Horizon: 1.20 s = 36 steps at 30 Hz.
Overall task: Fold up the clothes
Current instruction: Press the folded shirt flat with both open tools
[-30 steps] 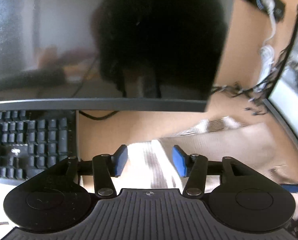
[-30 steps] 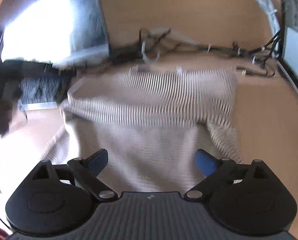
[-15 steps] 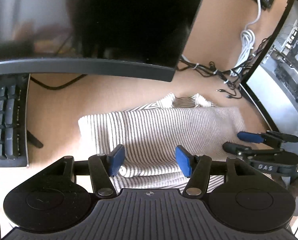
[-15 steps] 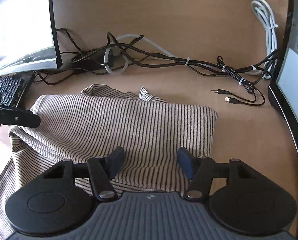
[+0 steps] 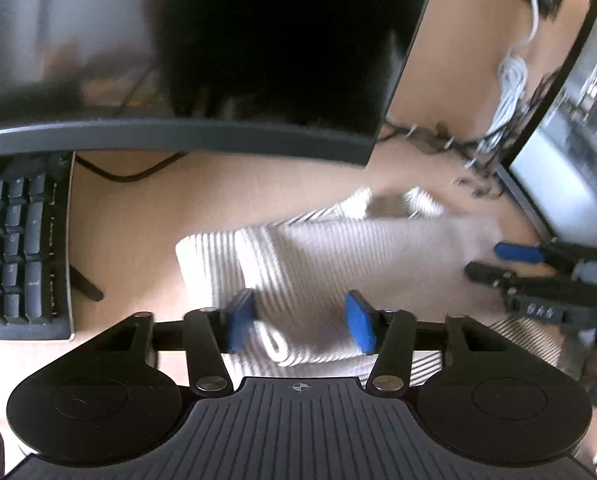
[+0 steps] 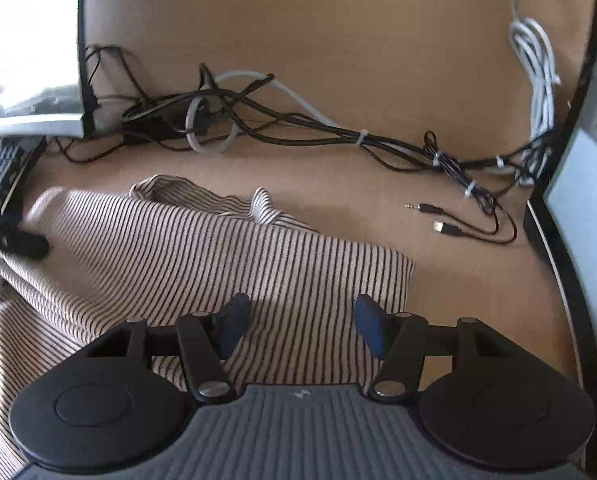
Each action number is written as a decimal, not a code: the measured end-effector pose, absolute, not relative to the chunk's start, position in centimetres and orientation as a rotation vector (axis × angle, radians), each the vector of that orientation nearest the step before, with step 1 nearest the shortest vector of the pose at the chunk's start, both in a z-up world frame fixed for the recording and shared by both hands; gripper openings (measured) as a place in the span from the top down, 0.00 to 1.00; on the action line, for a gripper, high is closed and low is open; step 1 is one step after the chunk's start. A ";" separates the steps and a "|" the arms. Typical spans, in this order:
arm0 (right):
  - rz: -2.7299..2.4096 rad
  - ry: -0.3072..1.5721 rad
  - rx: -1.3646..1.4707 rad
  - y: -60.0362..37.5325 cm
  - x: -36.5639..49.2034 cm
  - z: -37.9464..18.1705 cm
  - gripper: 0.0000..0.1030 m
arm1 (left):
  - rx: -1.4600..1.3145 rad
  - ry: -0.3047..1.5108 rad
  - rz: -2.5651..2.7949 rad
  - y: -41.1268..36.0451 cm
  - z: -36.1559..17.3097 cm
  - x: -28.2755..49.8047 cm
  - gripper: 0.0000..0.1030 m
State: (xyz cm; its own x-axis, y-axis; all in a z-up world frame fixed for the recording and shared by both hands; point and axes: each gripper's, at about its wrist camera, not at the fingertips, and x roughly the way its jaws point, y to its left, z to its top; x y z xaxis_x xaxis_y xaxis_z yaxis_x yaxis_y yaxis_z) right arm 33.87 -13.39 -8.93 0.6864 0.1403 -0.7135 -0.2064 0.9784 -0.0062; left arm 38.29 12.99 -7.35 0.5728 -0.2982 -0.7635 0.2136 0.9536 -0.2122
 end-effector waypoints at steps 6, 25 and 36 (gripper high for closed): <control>0.196 0.779 -0.066 -14.0 31.2 -7.8 0.43 | -0.127 0.869 -0.268 14.4 -5.9 37.8 0.55; 0.205 0.701 -0.067 -14.3 30.5 -4.8 0.39 | -0.187 0.855 -0.362 12.6 -5.0 36.6 0.47; 0.224 0.791 -0.036 -13.7 33.1 -7.5 0.39 | -0.188 0.903 -0.311 11.9 -5.6 37.5 0.37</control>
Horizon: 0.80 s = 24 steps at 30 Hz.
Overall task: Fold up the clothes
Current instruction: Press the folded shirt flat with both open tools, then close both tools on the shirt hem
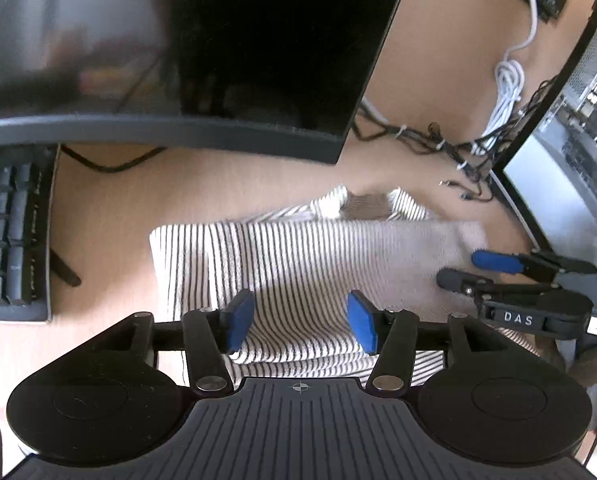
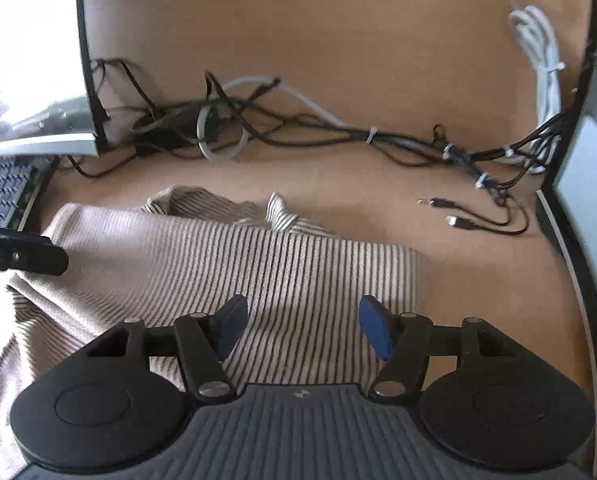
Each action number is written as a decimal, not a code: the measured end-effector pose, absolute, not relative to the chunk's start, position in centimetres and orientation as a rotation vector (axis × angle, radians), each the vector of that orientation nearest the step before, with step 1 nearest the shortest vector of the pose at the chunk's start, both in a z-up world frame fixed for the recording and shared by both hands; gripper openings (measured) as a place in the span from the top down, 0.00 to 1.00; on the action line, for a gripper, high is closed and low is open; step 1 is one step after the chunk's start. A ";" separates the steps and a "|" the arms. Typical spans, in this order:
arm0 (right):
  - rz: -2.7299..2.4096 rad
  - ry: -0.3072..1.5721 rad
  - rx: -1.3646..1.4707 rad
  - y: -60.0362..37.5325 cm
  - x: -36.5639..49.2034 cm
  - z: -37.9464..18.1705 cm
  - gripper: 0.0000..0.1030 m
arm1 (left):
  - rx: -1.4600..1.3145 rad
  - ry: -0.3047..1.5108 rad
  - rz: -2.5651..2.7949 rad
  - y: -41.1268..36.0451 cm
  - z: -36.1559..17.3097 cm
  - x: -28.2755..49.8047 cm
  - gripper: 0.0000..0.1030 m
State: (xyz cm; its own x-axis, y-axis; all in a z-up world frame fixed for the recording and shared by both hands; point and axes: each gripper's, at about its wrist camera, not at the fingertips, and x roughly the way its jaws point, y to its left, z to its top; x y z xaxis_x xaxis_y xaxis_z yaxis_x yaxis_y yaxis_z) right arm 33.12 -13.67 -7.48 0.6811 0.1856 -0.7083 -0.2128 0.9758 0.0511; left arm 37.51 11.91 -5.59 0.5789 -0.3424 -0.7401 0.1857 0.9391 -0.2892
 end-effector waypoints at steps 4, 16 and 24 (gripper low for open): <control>0.237 0.797 -0.038 -14.7 31.2 -7.7 0.39 | -0.207 0.899 -0.317 12.5 -5.6 36.9 0.35; 0.181 0.864 0.233 -20.6 35.1 -8.0 0.32 | -0.257 0.921 -0.252 16.7 -6.3 38.2 0.22; 0.314 0.863 0.340 -19.0 38.5 -10.2 0.25 | -0.289 0.962 -0.257 15.9 -8.9 41.3 0.17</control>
State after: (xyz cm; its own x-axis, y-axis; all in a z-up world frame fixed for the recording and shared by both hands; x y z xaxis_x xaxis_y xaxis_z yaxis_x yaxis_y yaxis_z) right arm 38.51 -19.05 -10.22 0.6111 0.4015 -0.6821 -0.1306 0.9011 0.4135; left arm 41.27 15.88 -8.89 0.5474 -0.3404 -0.7645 0.0868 0.9317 -0.3527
